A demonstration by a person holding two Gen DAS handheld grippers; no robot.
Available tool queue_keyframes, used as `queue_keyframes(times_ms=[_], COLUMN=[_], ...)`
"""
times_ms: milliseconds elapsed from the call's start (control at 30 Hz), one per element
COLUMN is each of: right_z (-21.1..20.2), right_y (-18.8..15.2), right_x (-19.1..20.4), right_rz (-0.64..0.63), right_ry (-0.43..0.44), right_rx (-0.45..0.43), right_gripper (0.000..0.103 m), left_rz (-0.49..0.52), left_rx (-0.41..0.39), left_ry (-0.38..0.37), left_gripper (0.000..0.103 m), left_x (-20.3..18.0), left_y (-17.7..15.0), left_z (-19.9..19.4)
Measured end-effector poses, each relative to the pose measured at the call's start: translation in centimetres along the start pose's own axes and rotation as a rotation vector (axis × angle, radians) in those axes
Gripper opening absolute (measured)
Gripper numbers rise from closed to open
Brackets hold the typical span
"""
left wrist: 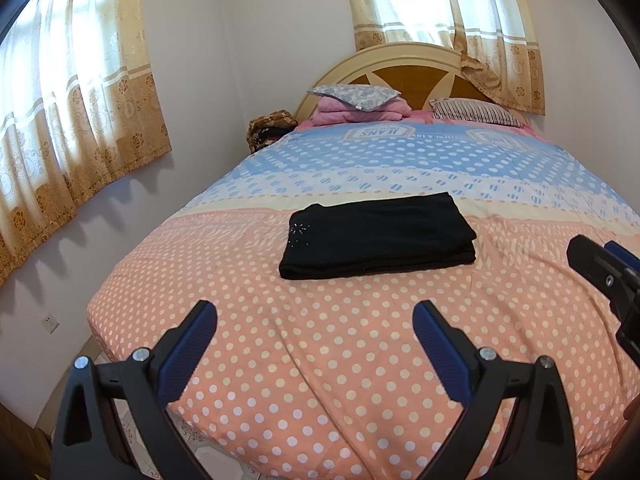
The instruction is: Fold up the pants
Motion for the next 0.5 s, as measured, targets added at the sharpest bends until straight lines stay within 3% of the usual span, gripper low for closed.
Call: queue_keyframes(times_ms=[500], right_z=[-0.02], right_y=[-0.04], right_x=[-0.05], right_rz=[0.002], right_ry=[0.002], right_rx=[0.001], right_gripper=[0.065], left_rz=[0.001], left_rx=[0.003], left_ry=[-0.003], left_gripper=[0.101], left_x=[-0.08], left_y=[-0.12], left_z=[-0.04])
Point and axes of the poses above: each gripper's, at about its wrist camera, not at the fingertips, and z roughly the way its jaws point, x to its left, y to its top, the point moved 8 cm from there along z, roughly the way its jaws point, and after that the axes turned 11 degrees about -z, right-handed, at the moved point
